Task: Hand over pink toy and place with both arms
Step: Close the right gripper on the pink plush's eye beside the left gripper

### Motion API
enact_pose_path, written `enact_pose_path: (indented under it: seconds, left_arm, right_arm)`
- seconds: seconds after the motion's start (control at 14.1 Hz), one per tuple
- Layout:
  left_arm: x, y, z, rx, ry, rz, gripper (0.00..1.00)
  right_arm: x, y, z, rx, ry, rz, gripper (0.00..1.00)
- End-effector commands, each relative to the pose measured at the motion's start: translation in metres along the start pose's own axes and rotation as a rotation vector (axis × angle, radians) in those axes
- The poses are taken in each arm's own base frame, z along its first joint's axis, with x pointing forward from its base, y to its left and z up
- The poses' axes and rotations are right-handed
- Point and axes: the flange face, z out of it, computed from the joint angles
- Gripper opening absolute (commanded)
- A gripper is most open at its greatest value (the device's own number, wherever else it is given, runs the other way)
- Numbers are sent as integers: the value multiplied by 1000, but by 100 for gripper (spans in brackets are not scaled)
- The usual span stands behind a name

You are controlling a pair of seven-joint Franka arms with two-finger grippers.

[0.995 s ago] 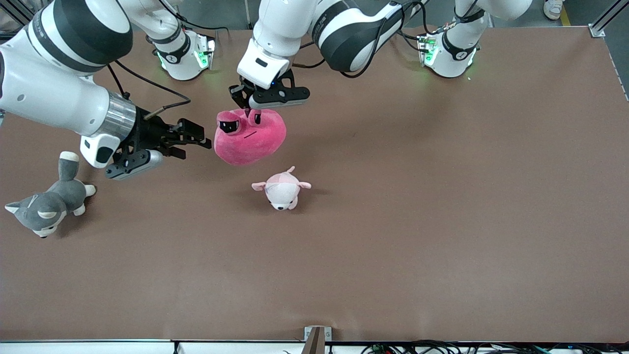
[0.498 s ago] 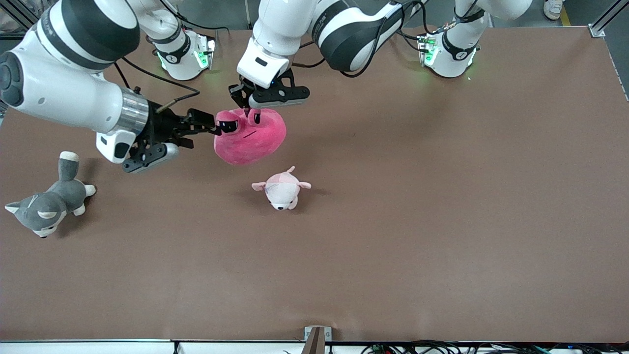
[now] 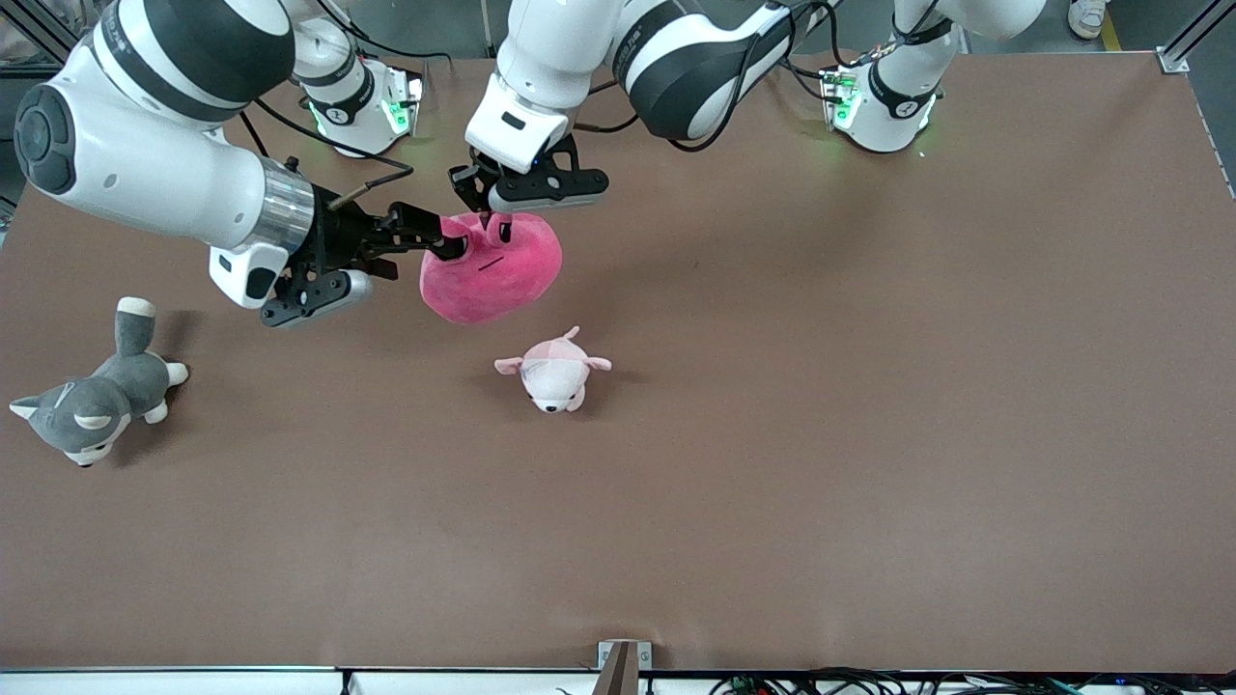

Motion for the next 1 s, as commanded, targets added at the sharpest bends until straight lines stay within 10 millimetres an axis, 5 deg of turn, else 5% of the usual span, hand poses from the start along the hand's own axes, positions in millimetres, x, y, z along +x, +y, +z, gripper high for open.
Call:
enact_pose_path:
  seconds: [0.0,0.92]
  left_arm:
    - [-4,5,-5,-18,-4,-10,0]
    - [-4,5,-4,-17,-10,-14,0]
  right_arm:
    - [-6,-9,-1,39,-22,11,94]
    - [-11,-19,12,30,-70,-9,88]
